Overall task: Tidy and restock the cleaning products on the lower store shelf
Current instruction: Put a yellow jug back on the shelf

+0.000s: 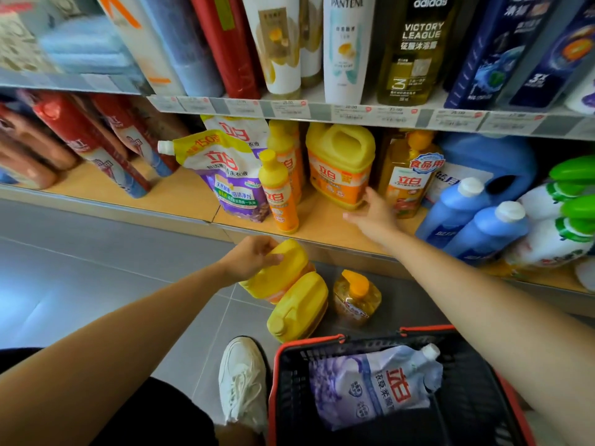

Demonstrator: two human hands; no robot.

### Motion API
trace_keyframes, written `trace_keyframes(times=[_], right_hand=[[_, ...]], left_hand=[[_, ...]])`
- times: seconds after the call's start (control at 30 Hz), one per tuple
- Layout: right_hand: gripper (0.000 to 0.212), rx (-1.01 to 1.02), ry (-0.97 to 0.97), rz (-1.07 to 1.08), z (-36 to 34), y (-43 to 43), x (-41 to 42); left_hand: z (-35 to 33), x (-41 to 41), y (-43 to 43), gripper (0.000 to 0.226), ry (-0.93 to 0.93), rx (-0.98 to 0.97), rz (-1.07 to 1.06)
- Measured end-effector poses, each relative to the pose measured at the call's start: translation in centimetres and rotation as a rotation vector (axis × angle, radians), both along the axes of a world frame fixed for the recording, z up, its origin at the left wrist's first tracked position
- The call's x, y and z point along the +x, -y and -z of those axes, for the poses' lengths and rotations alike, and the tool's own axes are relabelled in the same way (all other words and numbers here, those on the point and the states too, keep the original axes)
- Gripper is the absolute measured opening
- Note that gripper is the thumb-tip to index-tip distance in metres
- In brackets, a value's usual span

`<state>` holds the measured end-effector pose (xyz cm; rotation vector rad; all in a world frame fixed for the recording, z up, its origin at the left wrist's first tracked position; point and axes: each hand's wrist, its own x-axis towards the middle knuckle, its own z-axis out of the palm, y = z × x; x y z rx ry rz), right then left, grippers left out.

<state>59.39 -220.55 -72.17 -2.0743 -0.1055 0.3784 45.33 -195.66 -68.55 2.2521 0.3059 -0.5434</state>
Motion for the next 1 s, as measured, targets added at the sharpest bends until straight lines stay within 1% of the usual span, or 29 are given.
trace_keyframes(times=[0.07,0.13,0.2,0.27,0.33,0.43,0.5,0.63,0.73,0.83,0.87,0.93,1.0], right_hand=[[0.091,-0.002,-0.052,-0.135,0.2,0.5,-2.1],[0.100,0.013,-0.063,-0.314,-0.3,0.5,-3.8],[0.109,0.049,-0.023,-0.429,-1.3,0.0,-4.8],[0.115,0.108,0.034,-0.475,-2.6,-0.5,-5.2],[0.113,0.178,0.089,-0.517,-3.7,-0.9,-5.4],[0.098,0.256,0.157,-0.557,-5.0,-1.0,-5.6],[0.094,0.261,0.193,-0.521,-5.8,-0.6,-5.5],[0.091,0.229,0.284,-0.429,-6.6,1.0,-4.4],[0.090,0.174,0.319,-0.333,-6.1,1.9,-3.8],[0.085,0.124,0.337,-0.214,-4.7,2.5,-3.3],[0.082,0.122,0.339,-0.163,-4.2,2.7,-3.2],[0.073,0.133,0.354,-0.046,-3.3,2.9,-3.0],[0.069,0.149,0.348,0.050,-2.6,2.8,-2.8]], left_hand=[[-2.1,0.1,0.0,0.028,0.043,-0.054,0.022],[-4.7,0.1,0.3,0.028,0.105,-0.105,0.042],[-7.3,0.2,0.7,0.029,0.168,-0.126,0.077],[-9.7,0.3,1.1,0.027,0.224,-0.114,0.121],[-11.8,0.3,1.4,0.024,0.275,-0.122,0.128],[-13.7,0.4,2.0,0.023,0.350,-0.155,0.130],[-14.2,0.7,2.5,0.025,0.378,-0.169,0.130],[-14.2,1.7,3.6,0.022,0.472,-0.175,0.146],[-13.0,2.0,3.8,0.037,0.510,-0.133,0.163],[-11.3,1.8,3.0,0.042,0.520,-0.020,0.091],[-10.8,1.6,2.7,0.042,0.517,0.011,0.070],[-9.8,1.2,2.5,0.035,0.505,0.005,0.045],[-8.5,0.7,2.6,0.025,0.460,0.002,0.081]])
